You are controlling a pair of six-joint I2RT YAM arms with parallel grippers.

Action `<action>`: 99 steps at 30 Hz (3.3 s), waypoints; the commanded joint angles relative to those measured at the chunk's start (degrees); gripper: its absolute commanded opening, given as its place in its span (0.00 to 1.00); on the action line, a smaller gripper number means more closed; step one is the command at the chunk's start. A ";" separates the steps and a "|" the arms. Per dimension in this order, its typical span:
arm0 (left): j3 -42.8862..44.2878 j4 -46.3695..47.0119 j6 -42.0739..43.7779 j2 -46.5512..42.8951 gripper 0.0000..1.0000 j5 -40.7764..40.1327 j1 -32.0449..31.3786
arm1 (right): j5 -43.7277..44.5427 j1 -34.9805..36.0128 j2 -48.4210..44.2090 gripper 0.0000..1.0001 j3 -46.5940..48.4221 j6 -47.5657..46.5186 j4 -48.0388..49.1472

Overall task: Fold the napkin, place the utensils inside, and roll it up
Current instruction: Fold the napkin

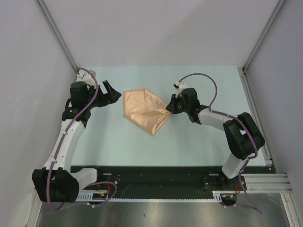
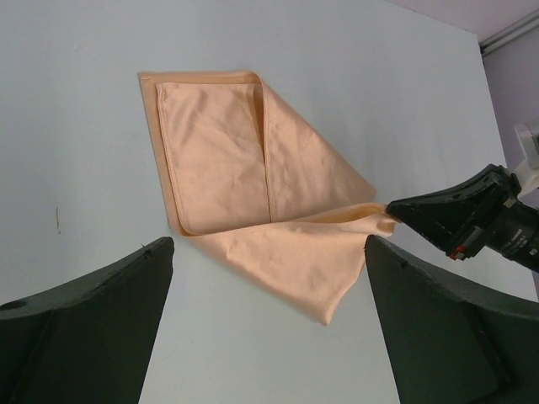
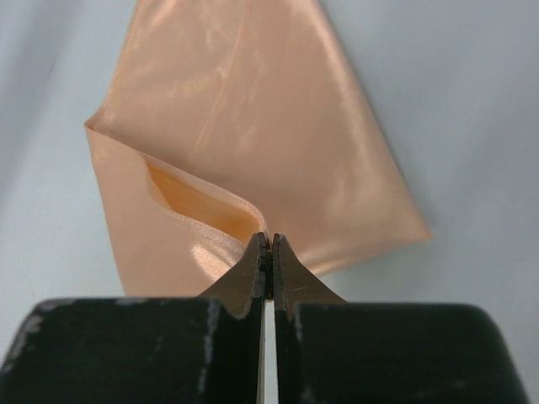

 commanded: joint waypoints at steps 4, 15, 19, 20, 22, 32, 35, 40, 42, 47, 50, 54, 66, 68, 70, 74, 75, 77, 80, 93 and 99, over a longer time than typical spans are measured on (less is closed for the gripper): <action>-0.28 1.78 -0.53 -0.62 1.00 0.82 0.47 | -0.76 -1.68 4.85 0.00 0.75 -0.08 2.49; -0.37 1.78 -0.53 -0.53 1.00 0.73 0.47 | -1.20 -3.87 6.88 0.07 2.85 -0.16 1.97; -0.37 1.78 -0.53 -0.44 1.00 0.64 0.47 | -1.11 -5.19 5.56 0.52 4.88 -1.83 -1.46; -0.37 1.78 -0.53 -0.53 1.00 0.73 0.47 | -0.94 -5.63 4.34 0.56 4.79 -2.10 -2.07; -0.37 1.87 -0.53 -0.53 1.00 0.73 0.47 | -1.19 -6.25 3.28 0.64 4.79 -3.67 -3.04; -0.45 2.04 -0.79 -0.18 1.00 1.43 0.47 | -10.07 -7.22 9.32 0.76 9.71 -11.49 -8.67; -0.54 2.04 -0.88 0.00 1.00 1.43 0.47 | -13.23 -7.39 12.58 0.77 12.69 -13.43 -9.63; -0.54 2.04 -0.79 0.09 1.00 1.43 0.47 | -15.87 -8.18 16.54 0.77 17.26 -14.84 -10.51; -0.54 2.22 -0.88 0.09 1.00 1.52 0.47 | -17.19 -8.71 18.20 0.77 18.93 -14.76 -10.77; -0.63 2.22 -1.05 0.35 1.00 1.79 0.47 | -20.35 -10.29 20.85 0.77 20.43 -13.44 -10.60; -0.63 2.31 -1.14 0.44 1.00 2.05 0.47 | -21.58 -10.91 22.52 0.74 21.31 -12.65 -10.51; -0.72 2.40 -1.23 0.53 1.00 2.31 0.47 | -23.69 -11.52 24.72 0.63 23.51 -11.59 -12.09; -0.81 2.57 -1.49 0.35 1.00 2.66 0.47 | -27.48 -12.67 25.78 0.09 22.37 -6.77 -11.13; -0.81 2.57 -1.49 0.35 1.00 2.66 0.47 | -27.13 -12.75 24.81 0.00 20.53 -5.62 -10.08; -0.81 2.66 -1.49 0.35 1.00 2.66 0.47 | -25.82 -12.84 22.70 0.00 17.64 -3.16 -8.94; -1.07 2.75 -1.58 0.09 1.00 2.40 0.38 | -23.17 -12.75 18.40 0.00 11.40 1.32 -6.83; -1.07 2.83 -1.75 -0.09 1.00 2.49 0.38 | -22.56 -12.67 17.35 0.00 9.90 2.37 -6.47; -1.51 3.36 -2.02 -0.09 1.00 2.66 0.29 | -20.19 -12.32 13.83 0.00 5.09 4.49 -5.77; -2.47 4.15 -3.07 -0.26 1.00 3.28 -0.15 | -16.85 -11.09 8.21 0.00 -1.94 8.09 -4.46; -27.48 17.68 -17.30 -10.89 1.00 -4.71 -14.29 | 6.16 1.47 -14.56 0.00 -25.78 23.20 -7.25; -36.74 22.79 -20.48 -11.42 0.97 -7.26 -19.22 | 10.84 3.07 -22.64 0.58 -26.86 23.57 -14.97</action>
